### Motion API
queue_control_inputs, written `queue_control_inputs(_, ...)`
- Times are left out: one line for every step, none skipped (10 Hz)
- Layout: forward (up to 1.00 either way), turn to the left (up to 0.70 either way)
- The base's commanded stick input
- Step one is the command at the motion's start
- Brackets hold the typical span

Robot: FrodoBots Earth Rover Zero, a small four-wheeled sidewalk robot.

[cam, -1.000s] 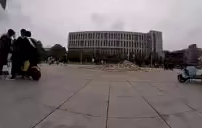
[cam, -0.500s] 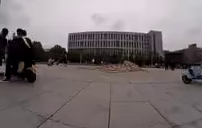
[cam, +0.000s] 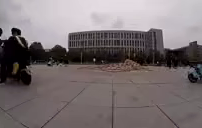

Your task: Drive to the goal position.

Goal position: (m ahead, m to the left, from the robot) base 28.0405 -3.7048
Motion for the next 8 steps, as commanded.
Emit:
queue_control_inputs(0.55, 0.01)
queue_control_inputs(0.55, 0.01)
queue_control_inputs(0.55, 0.01)
queue_control_inputs(0.55, 0.01)
queue_control_inputs(0.55, 0.01)
queue_control_inputs(0.55, 0.01)
queue_control_inputs(0.55, 0.01)
queue_control_inputs(0.55, 0.01)
